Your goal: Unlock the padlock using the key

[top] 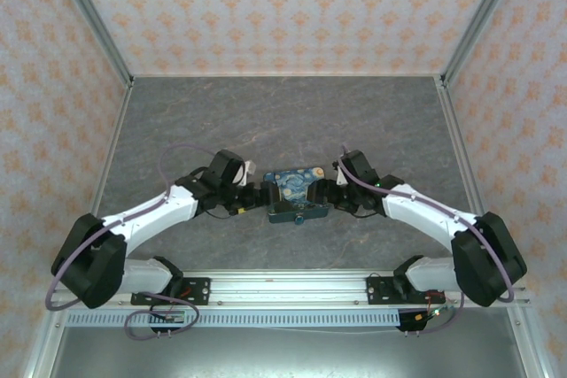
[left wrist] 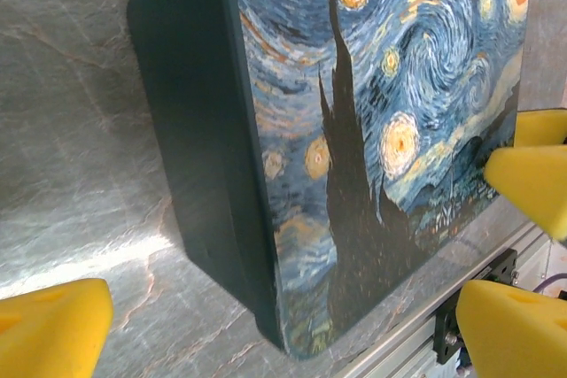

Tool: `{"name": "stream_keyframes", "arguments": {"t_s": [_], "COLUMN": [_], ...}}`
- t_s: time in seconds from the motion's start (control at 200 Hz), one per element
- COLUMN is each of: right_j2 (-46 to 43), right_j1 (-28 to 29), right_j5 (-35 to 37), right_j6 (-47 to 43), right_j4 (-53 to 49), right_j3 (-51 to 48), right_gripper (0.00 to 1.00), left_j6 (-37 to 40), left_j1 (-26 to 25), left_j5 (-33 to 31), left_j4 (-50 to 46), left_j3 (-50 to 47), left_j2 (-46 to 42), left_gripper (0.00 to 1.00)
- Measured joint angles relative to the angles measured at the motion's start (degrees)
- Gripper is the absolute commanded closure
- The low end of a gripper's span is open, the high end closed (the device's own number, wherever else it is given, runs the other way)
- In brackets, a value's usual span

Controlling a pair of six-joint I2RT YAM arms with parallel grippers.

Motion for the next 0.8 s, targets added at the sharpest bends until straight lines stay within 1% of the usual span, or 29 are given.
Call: {"name": "stream_keyframes", "arguments": {"t_s": [0.145, 0.285, 0.365, 0.53, 0.801], "right_j2": [1.49, 2.89, 4.07, 7.39, 15.17], "right_j1": [0.37, 0.79, 1.03, 1.66, 2.12], "right_j5": [-1.22, -2.12, -2.05, -2.10, -2.45], "right_j6": [0.52, 1.14, 1.40, 2.36, 3.91], "right_j4": [1.27, 2.97, 3.41, 6.27, 13.51], "right_j3": [1.18, 2.12, 2.71, 4.31, 8.85], "right_gripper": [0.20, 0.20, 0.20, 0.20, 0.19], "left_j6": [-1.18, -1.36, -1.03, -0.31, 3.54], "left_j1": [-0.35, -0.33, 0.07, 3.28, 9.92], "left_j5": [0.81, 0.74, -0.37, -1.49, -2.27], "left_j4": [2.60, 3.63, 3.52, 3.45, 2.32], "left_j3": [0.55, 3.08, 4.83, 7.15, 10.56], "left_j2": [2.67, 5.01, 6.40, 8.72, 11.17], "left_gripper": [0.00, 0.00, 0.00, 0.00, 0.00]}}
